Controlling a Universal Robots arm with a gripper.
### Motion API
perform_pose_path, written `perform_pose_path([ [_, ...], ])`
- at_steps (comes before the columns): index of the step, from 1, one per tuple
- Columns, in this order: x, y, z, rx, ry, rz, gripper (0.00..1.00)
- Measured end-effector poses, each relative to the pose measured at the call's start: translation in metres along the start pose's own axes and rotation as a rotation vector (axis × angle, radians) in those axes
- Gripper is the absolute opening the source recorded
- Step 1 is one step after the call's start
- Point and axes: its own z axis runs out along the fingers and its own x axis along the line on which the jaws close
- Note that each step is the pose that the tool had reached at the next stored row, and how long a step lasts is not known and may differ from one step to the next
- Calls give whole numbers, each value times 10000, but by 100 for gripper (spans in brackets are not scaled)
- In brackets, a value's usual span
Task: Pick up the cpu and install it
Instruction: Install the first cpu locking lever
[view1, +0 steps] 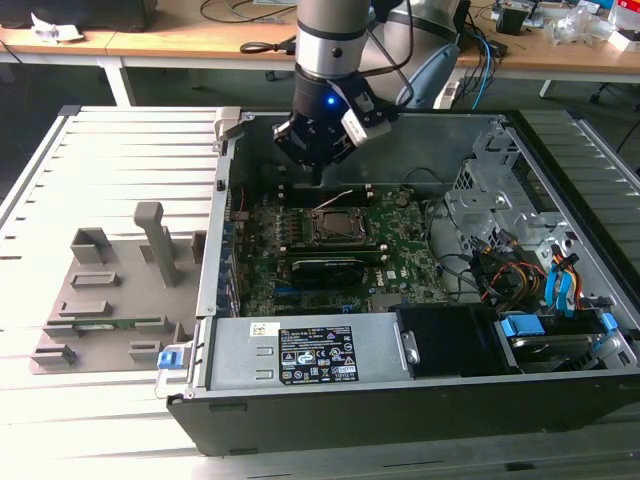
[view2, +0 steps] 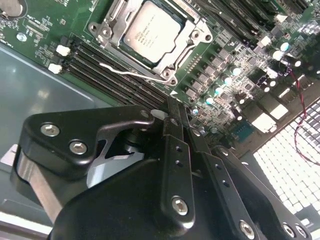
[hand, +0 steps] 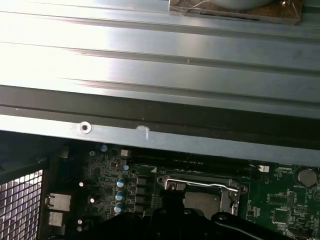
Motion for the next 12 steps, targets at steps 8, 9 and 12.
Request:
perform_pose_path([
  [8,-77,-6,160,-5,53,-13,11],
  [9,-80,-7,181,-5,58,-14,11],
  [12,-83,-7,225,-12,62,-14,11],
])
